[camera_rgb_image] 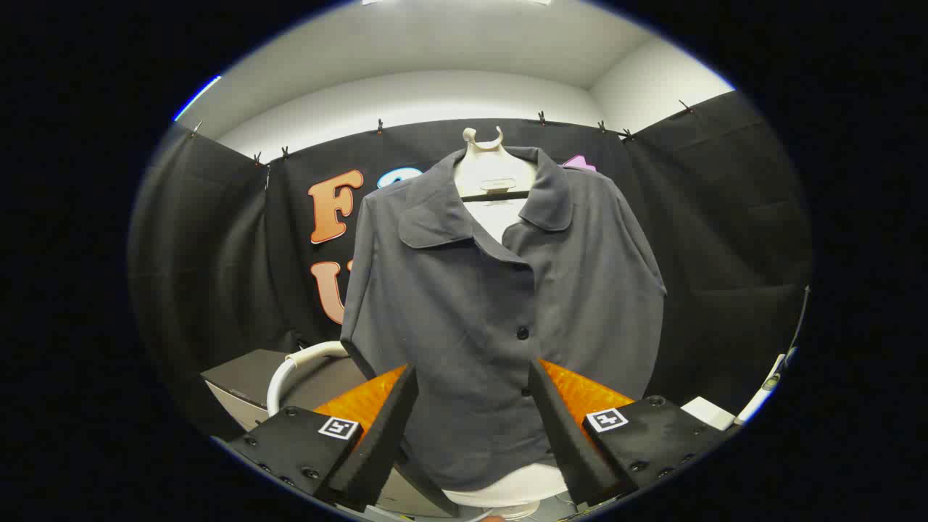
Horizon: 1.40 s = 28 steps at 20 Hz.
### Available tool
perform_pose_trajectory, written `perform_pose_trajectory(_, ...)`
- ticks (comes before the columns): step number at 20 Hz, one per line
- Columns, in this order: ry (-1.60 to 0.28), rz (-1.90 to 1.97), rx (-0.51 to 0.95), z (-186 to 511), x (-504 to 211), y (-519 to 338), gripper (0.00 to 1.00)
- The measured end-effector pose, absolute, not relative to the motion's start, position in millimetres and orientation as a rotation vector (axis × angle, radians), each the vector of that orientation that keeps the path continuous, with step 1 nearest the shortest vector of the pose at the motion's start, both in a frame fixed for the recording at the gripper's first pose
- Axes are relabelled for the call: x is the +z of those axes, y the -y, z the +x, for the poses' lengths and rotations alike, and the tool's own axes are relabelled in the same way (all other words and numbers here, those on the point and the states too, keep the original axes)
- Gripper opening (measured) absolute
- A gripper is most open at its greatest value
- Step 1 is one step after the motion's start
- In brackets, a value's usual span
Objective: Iron the clothes twice with a garment steamer, once on the left side and once on the right side.
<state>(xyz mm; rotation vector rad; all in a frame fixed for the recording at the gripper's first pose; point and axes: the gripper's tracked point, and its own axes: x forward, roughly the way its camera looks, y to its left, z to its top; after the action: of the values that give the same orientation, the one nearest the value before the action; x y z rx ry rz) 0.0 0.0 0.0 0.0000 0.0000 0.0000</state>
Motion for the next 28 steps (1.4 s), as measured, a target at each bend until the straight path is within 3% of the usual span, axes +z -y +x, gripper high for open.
perform_pose_trajectory(15, 0.037, 0.043, -0.231, -30.5, -19.4, -64.2, 0.98)
perform_pose_trajectory(22, 0.029, 0.013, -0.271, -42.7, -18.8, -95.6, 0.98)
perform_pose_trajectory(28, 0.034, -0.002, -0.202, -32.0, -6.2, -149.7, 0.98)
